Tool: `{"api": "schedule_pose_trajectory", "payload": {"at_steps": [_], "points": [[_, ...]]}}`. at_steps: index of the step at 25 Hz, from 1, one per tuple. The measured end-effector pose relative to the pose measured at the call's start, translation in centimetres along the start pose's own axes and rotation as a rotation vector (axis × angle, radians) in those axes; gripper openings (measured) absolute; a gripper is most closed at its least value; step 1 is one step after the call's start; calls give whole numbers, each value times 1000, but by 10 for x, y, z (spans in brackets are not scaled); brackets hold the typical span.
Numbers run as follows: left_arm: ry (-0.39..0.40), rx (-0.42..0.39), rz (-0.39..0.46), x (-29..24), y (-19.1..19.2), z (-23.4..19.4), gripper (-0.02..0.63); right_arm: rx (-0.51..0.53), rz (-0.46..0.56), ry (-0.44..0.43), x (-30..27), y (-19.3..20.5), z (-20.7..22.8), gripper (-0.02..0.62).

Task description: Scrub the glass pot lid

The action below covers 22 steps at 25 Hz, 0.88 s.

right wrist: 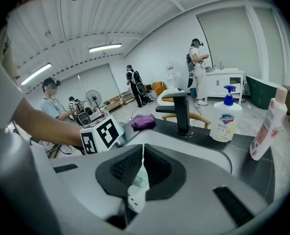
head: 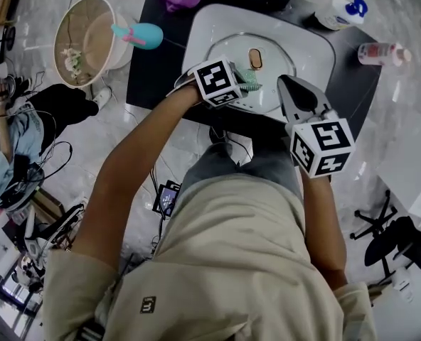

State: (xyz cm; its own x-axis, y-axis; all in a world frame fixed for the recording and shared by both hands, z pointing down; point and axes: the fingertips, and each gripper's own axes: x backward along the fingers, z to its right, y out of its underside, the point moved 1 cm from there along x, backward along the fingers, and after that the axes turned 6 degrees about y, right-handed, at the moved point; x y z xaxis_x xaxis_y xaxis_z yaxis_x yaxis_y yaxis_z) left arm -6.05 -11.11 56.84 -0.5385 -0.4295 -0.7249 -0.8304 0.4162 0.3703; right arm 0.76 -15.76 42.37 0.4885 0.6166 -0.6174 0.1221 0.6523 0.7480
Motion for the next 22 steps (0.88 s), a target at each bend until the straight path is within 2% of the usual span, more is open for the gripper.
{"api": "schedule_pose_trajectory", "payload": {"at_steps": [12, 17, 22], "points": [[54, -52, 75, 17, -18, 50, 83, 45, 38, 20, 18, -28, -28, 26], [6, -97, 114, 47, -26, 59, 83, 75, 80, 39, 28, -50, -34, 26], [-67, -134, 202, 86, -35, 74, 83, 91, 114, 53, 44, -65, -42, 26]]}}
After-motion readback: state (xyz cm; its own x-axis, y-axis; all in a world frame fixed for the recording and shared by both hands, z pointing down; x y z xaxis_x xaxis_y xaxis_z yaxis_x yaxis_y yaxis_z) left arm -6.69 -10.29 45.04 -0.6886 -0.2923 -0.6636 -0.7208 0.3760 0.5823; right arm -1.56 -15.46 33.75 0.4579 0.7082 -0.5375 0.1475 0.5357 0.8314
